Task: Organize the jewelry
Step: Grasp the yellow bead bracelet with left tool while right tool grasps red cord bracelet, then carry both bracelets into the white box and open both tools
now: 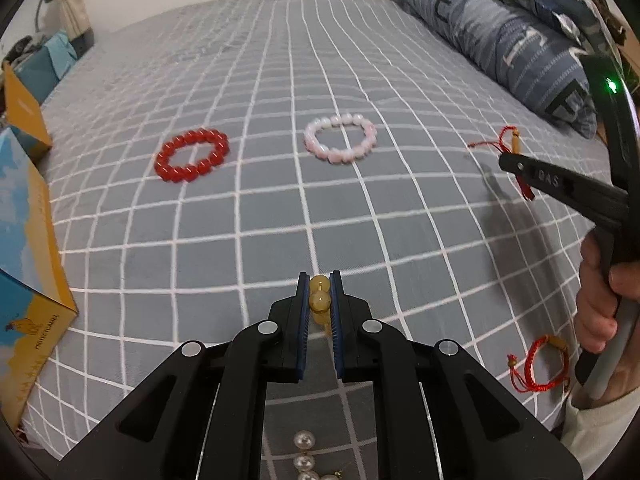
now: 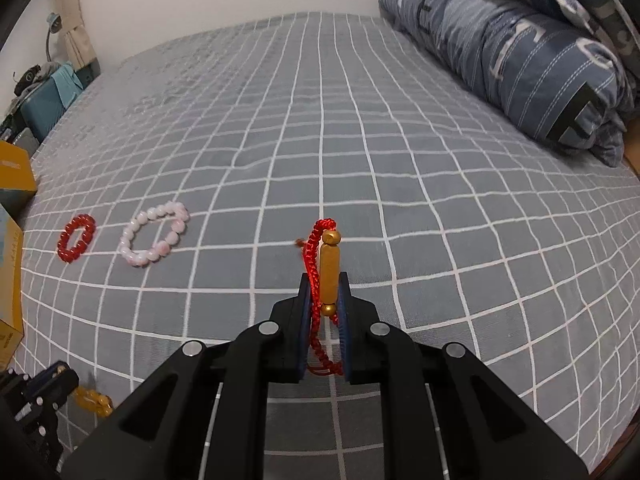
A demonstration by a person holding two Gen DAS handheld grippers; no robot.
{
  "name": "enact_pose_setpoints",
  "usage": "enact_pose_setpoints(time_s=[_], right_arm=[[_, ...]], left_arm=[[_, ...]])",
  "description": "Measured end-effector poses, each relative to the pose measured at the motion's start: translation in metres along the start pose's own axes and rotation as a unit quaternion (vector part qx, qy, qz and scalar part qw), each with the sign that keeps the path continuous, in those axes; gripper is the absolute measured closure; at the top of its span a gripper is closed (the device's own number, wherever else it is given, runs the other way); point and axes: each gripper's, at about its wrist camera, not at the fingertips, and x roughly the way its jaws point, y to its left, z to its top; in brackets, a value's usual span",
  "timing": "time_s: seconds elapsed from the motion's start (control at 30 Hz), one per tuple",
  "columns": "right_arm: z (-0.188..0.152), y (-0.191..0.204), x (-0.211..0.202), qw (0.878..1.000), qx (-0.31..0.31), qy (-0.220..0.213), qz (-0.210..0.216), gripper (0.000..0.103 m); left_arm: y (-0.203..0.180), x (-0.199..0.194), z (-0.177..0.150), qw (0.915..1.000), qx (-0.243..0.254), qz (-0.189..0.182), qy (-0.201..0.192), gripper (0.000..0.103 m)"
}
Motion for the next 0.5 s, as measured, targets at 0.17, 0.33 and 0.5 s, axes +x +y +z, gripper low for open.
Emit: enact_pose_setpoints(time_s=[0.17, 0.33, 0.5], right_arm=[[-0.001, 0.003, -0.016, 1.000, 0.000, -0.030, 0.001, 0.091], [-0.005, 0.008, -0.031, 0.998, -0.004, -0.056, 0.001, 0.091], [-0.010, 0.014, -0.044, 0.998, -0.005, -0.067, 0.002, 0.091]], left_arm=[[0.009, -0.014, 0.005, 0.9993, -0.014, 0.008, -0.034, 0.094], [0.017, -0.030, 0.009, 0.9964, -0.026, 0.021, -0.077, 0.094], [0.024, -0.038, 0.013, 0.9940, -0.034, 0.033, -0.099, 0.094]])
